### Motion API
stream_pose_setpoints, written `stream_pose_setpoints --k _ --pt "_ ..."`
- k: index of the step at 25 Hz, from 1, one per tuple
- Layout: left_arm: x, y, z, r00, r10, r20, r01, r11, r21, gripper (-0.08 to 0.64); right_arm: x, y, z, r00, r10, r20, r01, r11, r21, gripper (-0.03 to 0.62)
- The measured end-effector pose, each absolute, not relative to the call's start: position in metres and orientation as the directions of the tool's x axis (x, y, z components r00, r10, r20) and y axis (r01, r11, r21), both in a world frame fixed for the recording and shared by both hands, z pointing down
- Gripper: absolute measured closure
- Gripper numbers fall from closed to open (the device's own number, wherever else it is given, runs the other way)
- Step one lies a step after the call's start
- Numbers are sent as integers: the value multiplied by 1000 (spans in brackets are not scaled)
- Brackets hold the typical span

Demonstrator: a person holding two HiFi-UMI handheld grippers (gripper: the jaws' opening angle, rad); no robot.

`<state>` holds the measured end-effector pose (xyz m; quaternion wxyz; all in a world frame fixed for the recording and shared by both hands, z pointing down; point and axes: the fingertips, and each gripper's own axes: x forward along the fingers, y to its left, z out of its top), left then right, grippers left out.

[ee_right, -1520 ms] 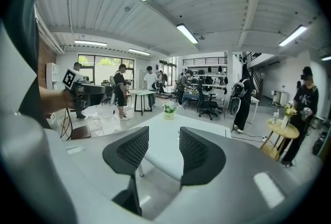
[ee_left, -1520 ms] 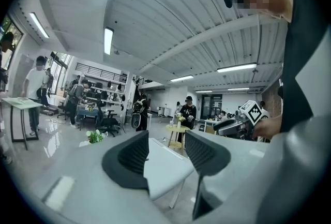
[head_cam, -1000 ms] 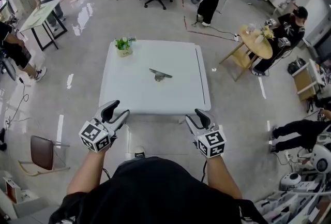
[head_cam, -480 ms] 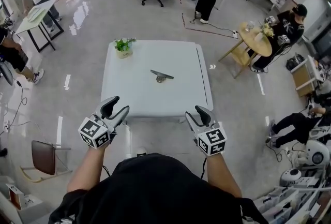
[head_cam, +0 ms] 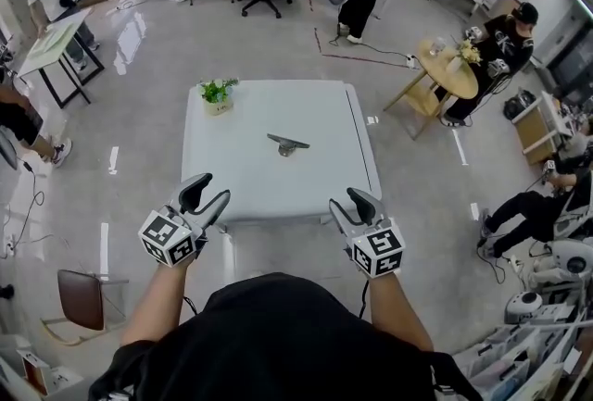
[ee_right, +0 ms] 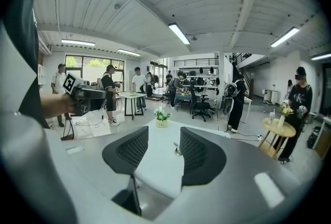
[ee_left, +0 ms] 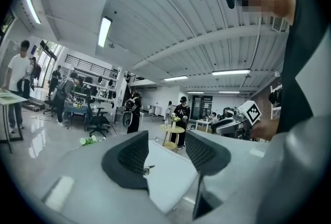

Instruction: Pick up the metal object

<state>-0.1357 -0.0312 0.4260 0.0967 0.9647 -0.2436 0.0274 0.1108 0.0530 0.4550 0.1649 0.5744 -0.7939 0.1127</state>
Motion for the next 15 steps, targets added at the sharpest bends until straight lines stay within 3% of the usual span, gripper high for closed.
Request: stream_pose_setpoints --k 15 --pt "-175 -63 417 887 -455 75 -460 -868 187 350 85 31 441 -253 -895 367 -960 279 19 385"
